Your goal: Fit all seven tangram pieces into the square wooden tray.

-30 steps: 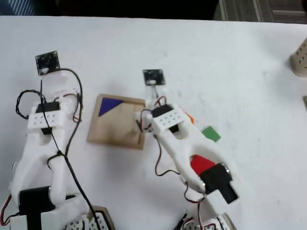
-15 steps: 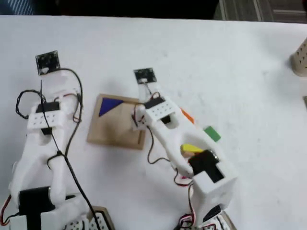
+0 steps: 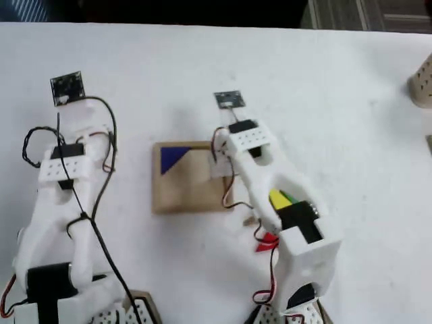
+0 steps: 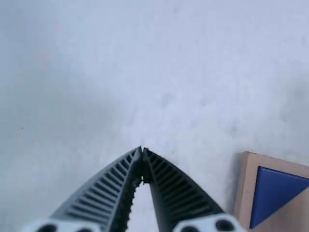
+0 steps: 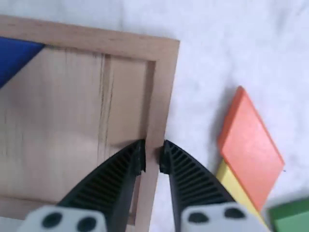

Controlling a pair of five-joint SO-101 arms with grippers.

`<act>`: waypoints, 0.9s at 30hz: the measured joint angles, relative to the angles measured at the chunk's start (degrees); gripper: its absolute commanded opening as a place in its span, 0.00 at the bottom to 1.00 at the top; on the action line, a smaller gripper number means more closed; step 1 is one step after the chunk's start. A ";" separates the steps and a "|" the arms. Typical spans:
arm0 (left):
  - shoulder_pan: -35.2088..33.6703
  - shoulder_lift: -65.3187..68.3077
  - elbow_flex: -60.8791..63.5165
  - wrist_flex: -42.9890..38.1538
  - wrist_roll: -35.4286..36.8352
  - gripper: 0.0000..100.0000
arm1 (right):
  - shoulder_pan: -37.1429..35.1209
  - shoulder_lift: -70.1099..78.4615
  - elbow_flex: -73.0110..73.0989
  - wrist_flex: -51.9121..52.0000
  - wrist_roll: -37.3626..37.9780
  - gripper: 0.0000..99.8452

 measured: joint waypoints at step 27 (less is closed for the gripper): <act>0.00 0.00 0.00 0.00 0.00 0.03 | 10.55 -8.18 -1.14 1.14 23.38 0.12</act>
